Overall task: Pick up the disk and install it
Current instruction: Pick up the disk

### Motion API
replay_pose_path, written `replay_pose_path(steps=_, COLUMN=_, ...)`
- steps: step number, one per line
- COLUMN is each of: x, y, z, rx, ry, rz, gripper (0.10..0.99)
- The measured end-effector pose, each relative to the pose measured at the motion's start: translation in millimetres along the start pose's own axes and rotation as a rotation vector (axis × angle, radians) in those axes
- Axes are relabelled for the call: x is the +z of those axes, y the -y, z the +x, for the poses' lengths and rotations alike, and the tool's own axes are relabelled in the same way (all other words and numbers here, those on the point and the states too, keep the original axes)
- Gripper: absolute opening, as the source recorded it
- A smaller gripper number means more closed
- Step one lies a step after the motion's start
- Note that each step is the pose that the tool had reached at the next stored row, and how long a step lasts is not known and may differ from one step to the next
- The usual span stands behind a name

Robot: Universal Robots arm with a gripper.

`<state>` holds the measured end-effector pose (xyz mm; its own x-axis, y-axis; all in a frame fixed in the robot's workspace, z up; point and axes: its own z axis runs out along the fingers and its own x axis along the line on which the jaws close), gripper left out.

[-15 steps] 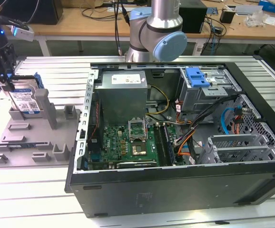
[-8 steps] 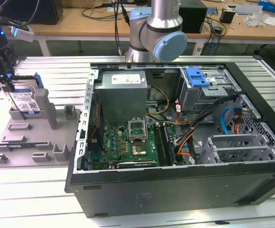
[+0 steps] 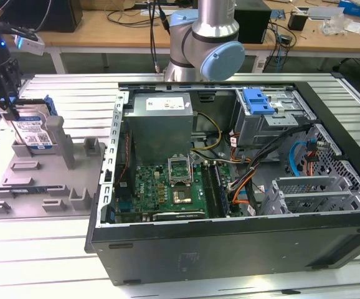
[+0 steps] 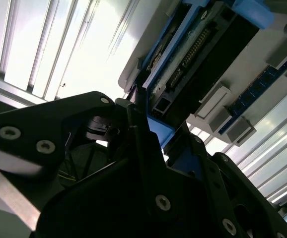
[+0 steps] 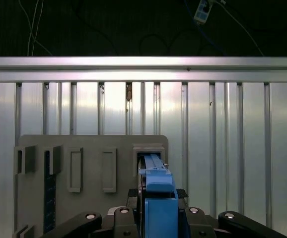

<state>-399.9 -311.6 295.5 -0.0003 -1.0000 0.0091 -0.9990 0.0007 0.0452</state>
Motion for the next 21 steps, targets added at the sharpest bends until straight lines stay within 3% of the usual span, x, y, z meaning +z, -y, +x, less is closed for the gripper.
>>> replay_pose_path(steps=21, x=0.5, y=-0.3, z=0.0, rx=0.000, ry=-0.0008, rz=0.000, gripper=0.369)
